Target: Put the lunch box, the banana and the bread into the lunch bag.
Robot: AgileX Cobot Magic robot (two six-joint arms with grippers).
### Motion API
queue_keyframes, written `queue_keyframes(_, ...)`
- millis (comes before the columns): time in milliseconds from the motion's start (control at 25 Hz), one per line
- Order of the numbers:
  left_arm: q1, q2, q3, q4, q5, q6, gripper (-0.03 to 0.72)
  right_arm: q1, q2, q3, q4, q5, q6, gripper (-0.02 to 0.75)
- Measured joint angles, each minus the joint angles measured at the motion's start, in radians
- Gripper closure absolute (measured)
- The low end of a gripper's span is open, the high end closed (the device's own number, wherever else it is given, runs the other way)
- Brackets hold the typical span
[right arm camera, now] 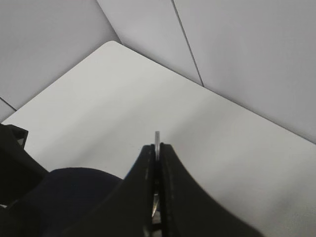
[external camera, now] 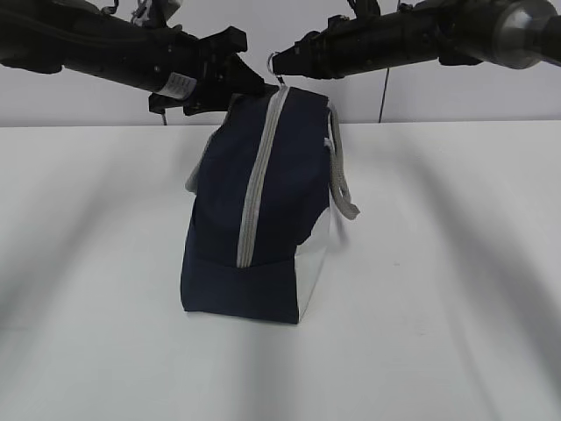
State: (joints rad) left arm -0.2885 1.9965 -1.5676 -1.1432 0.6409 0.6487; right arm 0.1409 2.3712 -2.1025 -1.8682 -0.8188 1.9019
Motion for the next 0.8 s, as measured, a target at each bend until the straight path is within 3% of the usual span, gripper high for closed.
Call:
queue_keyframes(280,-0.005,0.0,0.0,0.0,-0.011,0.0,0.631,0.0,0.0,-0.002,-0.005,0.0,0.002,0.754)
queue_keyframes(320,-0.005,0.0,0.0,0.001,-0.007,0.0,0.648,0.0,0.0,-0.002,-0.006,0.002,0.006,0.754)
queue_keyframes(800,-0.005,-0.046,0.0,0.022,0.056,0.078,0.656,0.0,0.002,-0.002,-0.012,0.079,0.135,0.754)
